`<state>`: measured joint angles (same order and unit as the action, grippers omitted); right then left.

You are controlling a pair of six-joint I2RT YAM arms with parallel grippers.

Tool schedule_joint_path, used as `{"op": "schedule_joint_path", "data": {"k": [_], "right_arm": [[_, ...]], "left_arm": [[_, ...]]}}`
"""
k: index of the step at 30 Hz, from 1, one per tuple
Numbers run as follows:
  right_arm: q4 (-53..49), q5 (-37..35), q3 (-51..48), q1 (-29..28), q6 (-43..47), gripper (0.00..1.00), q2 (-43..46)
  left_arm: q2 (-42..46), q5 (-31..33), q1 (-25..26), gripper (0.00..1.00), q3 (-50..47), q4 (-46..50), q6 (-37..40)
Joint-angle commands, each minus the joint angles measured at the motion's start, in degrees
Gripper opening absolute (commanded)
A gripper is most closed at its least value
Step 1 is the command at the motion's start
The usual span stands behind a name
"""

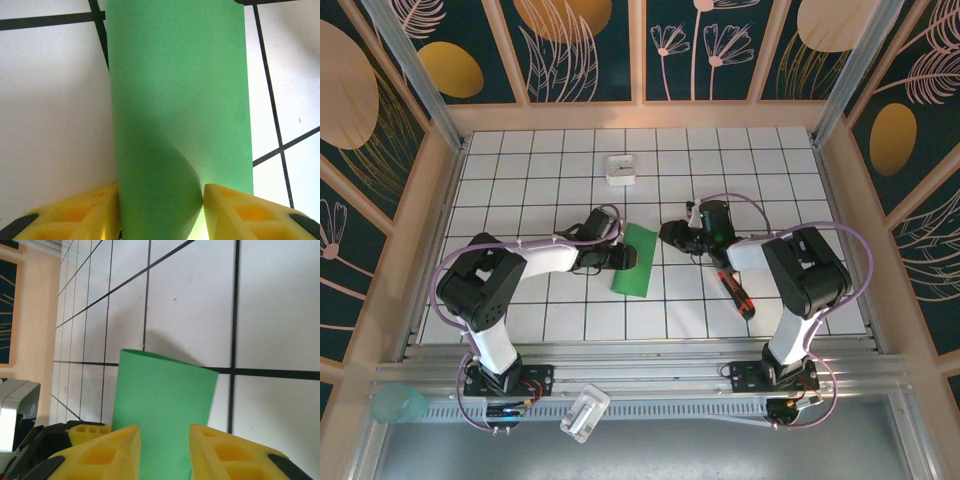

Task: Fold a paper plane with a square sheet of paper (pick it up from the middle)
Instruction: Hold the square sheet of paper at the center of the table.

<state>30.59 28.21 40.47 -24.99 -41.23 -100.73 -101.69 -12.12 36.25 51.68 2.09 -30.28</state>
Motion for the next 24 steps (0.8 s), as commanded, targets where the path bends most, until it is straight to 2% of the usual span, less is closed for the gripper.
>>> {"op": "schedule_joint_path", "data": {"k": [1,16,24], "right_arm": [[-2.0,0.9,-0.7,0.7,2.3,0.32,2.3],[-5.4,0.2,-0.8,1.5,4.8,0.32,3.7],[-10.6,-3.0,-1.0,1.6,8.0,0.32,6.0]], "left_arm": [[-2.6,2.5,0.6,0.48,0.3,4.4,1.6],[-3.1,4.6,1.8,0.50,0.9,5.8,2.7],[-3.4,5.0,1.9,0.50,0.8,4.9,1.0]]}}
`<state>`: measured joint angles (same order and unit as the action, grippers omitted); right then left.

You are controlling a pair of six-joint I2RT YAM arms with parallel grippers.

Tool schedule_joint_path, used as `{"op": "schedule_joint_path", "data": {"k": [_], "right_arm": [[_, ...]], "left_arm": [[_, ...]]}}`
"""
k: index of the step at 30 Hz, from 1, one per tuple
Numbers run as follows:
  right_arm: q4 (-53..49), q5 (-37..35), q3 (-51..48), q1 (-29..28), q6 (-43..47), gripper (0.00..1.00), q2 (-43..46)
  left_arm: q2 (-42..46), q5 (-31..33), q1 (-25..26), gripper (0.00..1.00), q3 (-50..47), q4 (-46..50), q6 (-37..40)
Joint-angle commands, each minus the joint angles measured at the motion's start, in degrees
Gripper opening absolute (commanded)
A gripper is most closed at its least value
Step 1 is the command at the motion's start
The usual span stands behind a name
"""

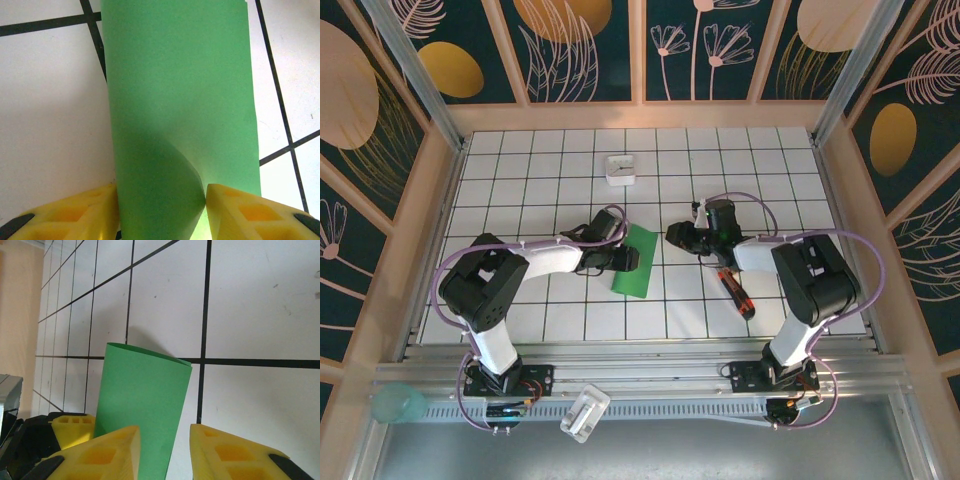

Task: Fold a paper plane with a square sheet of paper (pick it up from the middle)
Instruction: Hold the square sheet of paper at the center of the table.

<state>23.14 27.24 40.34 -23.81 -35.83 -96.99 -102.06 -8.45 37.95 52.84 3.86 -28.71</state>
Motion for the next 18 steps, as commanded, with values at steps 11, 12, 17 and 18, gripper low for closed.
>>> {"op": "schedule_joint_path", "data": {"k": [11,12,17,18], "right_arm": [[-3.4,-2.6,-1.1,0.4,2.8,0.31,2.3],[-3.3,-2.5,-1.1,0.4,2.7,0.31,2.3],[-3.5,-2.6,-1.2,0.4,2.8,0.31,2.5],[-3.5,-2.6,-1.1,0.4,2.9,0.31,2.5]], "left_arm": [[-3.9,1.4,0.5,0.51,-0.3,2.6,-2.1],[-3.9,1.5,0.5,0.51,-0.4,2.6,-2.4],[-3.9,1.6,0.6,0.51,-0.5,2.1,-3.0],[-3.9,1.6,0.6,0.51,-0.5,2.1,-3.0]]}}
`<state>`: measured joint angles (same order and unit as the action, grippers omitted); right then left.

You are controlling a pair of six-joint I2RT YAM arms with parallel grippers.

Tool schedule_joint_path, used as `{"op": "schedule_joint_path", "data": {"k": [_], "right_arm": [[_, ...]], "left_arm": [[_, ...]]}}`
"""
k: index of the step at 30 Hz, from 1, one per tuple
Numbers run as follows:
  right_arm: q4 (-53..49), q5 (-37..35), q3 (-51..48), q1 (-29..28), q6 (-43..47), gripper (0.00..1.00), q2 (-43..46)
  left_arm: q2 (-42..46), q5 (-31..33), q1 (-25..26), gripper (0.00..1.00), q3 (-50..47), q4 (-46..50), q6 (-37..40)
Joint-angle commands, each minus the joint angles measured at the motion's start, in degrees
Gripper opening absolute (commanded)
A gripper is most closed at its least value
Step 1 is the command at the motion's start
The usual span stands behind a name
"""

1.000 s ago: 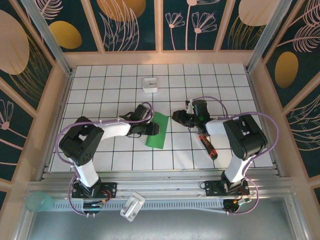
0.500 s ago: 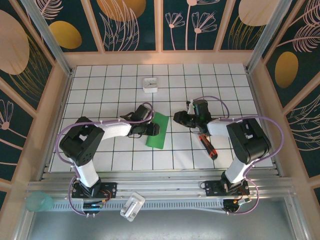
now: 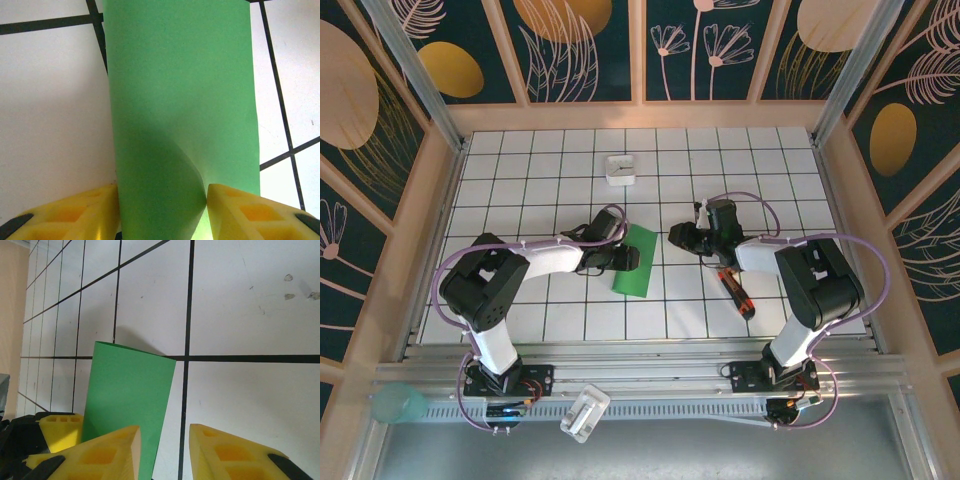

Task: Fold a paper plane with a square sheet of paper (pick it up from the middle)
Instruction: Hold the square sheet of paper at the center of the table.

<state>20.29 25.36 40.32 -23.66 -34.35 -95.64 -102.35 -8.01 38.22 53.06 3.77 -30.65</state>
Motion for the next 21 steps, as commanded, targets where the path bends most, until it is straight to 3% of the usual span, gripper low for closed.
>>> {"op": "schedule_joint_path", "data": {"k": [1,21], "right_arm": [[-0.6,-0.8,-1.2,0.2,1.3,0.31,1.2],[0.2,-0.3,-1.1,-1.4,0.3,0.31,0.5]], "left_arm": [[-3.7,1.0,0.4,0.51,-0.7,2.2,-0.9],[-4.8,1.9,0.8,0.52,-0.5,3.3,0.4]]}}
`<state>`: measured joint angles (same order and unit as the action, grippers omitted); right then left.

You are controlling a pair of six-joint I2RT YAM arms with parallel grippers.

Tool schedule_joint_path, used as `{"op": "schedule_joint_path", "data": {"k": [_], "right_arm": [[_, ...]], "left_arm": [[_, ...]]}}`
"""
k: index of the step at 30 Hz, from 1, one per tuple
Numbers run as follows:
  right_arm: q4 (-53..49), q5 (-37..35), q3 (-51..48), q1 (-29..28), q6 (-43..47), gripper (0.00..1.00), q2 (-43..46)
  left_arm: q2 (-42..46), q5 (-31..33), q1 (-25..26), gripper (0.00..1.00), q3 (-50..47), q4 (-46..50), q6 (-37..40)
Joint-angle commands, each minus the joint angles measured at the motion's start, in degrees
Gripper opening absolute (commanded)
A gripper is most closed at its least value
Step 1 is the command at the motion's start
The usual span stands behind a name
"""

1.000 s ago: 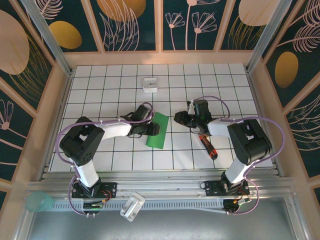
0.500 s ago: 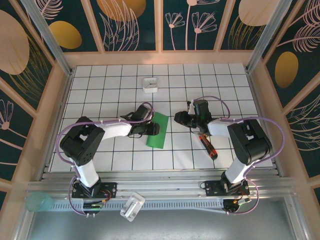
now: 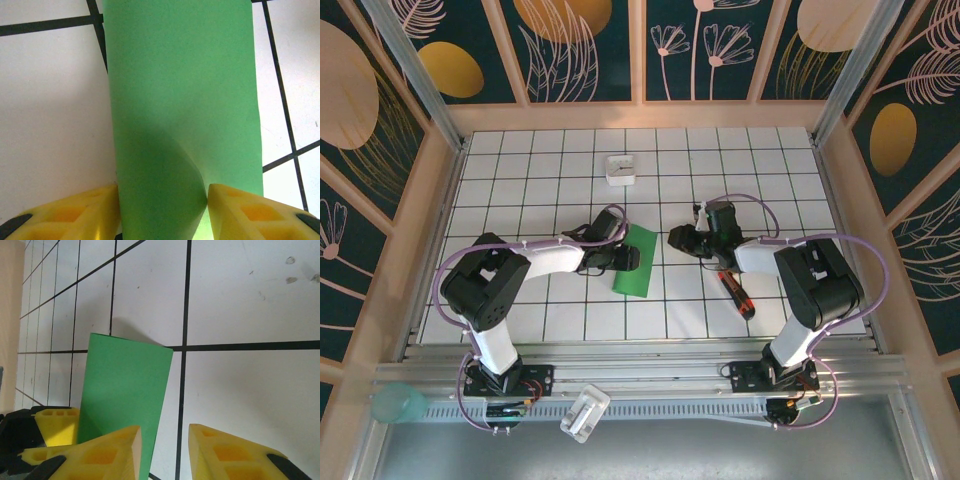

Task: Fold a paper plane with a square sheet of paper (pick it up from the middle)
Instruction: Hold the square sheet of paper at the center of the table.

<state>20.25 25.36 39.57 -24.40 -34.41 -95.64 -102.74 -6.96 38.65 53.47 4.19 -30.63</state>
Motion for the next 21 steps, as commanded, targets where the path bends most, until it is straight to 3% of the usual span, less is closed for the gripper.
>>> {"op": "schedule_joint_path", "data": {"k": [1,11,21], "right_arm": [[0.4,-0.2,-0.3,-0.9,0.3,0.31,0.3],[0.5,0.5,0.6,-2.8,0.0,0.27,-0.4],[3.6,3.2,1.9,-6.6,-3.7,0.04,-4.9]], "left_arm": [[-4.4,0.9,0.3,0.51,-1.0,2.8,0.4],[-4.7,1.4,0.4,0.51,-1.0,3.2,0.6],[-4.7,1.8,0.4,0.52,-1.3,3.2,0.7]]}}
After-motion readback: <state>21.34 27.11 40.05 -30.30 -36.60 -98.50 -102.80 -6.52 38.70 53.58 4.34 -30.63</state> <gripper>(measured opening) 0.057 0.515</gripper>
